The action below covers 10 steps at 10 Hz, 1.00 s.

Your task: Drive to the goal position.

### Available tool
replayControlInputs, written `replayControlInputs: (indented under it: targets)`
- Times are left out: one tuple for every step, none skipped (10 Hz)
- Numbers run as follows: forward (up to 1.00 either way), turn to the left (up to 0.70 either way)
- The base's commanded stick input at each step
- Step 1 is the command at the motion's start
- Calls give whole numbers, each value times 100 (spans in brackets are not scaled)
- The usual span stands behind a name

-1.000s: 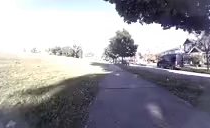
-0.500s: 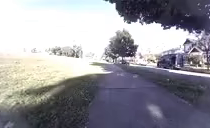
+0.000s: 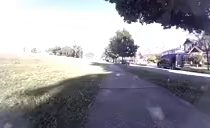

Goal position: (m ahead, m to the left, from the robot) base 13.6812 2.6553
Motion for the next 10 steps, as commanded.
replayControlInputs:
  targets:
    - [7,0]
    - [8,0]
    - [8,0]
    - [7,0]
    - [8,0]
    - [8,0]
    - [8,0]
    - [8,0]
    - [7,0]
    - [7,0]
